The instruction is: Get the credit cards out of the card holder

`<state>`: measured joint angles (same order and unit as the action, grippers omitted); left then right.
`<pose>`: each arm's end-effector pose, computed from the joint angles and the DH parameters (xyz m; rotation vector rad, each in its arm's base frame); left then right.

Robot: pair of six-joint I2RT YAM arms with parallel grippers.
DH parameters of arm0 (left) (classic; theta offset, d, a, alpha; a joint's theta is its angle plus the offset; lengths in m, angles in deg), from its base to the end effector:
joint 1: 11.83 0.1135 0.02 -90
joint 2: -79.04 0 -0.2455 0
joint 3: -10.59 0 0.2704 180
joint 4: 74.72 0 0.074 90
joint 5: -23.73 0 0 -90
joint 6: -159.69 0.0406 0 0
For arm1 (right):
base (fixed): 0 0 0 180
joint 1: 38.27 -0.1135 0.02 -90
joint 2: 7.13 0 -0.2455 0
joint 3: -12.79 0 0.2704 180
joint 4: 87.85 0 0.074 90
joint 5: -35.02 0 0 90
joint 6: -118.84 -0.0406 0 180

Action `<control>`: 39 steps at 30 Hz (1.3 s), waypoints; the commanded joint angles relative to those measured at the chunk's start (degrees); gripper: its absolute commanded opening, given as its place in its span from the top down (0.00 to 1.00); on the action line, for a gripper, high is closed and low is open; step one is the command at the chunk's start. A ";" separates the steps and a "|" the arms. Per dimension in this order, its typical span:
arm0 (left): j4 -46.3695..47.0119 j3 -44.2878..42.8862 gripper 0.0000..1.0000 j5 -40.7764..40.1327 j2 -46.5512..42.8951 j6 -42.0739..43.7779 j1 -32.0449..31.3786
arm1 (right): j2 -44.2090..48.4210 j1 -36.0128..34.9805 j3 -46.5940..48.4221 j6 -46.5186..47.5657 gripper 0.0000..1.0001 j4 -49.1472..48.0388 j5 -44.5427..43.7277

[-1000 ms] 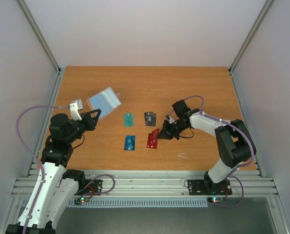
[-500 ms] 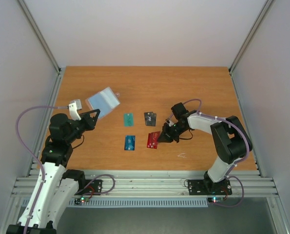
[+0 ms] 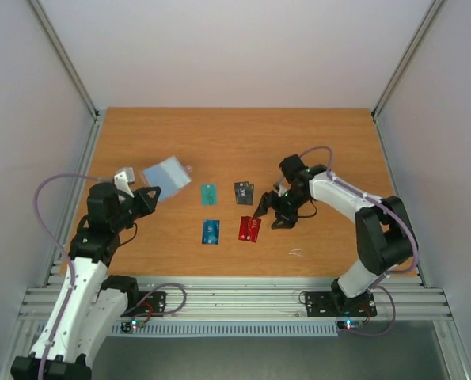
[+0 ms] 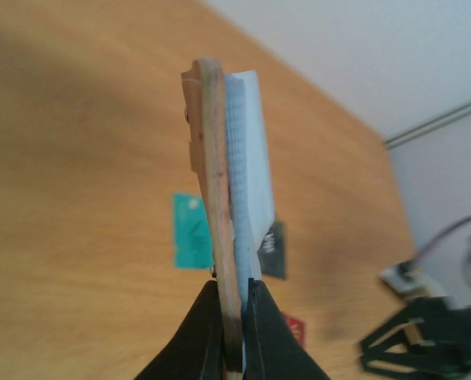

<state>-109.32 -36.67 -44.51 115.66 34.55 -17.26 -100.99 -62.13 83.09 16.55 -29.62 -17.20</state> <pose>0.1885 -0.0330 0.2645 -0.2765 2.0358 -0.8269 0.2639 0.1439 0.1454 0.3630 -2.8771 -1.0076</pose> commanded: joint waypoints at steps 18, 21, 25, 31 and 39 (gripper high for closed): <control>-32.28 -16.64 1.00 -3.46 40.08 16.53 7.21 | 10.07 2.78 21.14 20.29 0.11 22.64 -18.55; -31.83 -17.45 0.79 -4.11 42.43 16.00 7.64 | 12.20 3.71 20.46 21.56 0.06 22.29 -18.81; -31.98 -20.19 0.01 -13.22 43.95 15.99 7.63 | 15.81 6.60 19.57 22.19 0.01 20.98 -22.86; -29.24 -22.60 0.01 -30.68 35.37 21.19 7.63 | 24.72 20.52 13.24 22.34 0.01 8.47 -24.26; 11.36 -2.51 0.01 -31.41 4.37 32.25 7.61 | 29.87 31.16 -4.56 26.33 0.02 -27.19 -33.09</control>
<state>-122.59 -49.11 -73.28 128.49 61.81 -9.65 -72.43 -34.78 87.50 39.74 -34.25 -44.83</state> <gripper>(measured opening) 0.993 0.986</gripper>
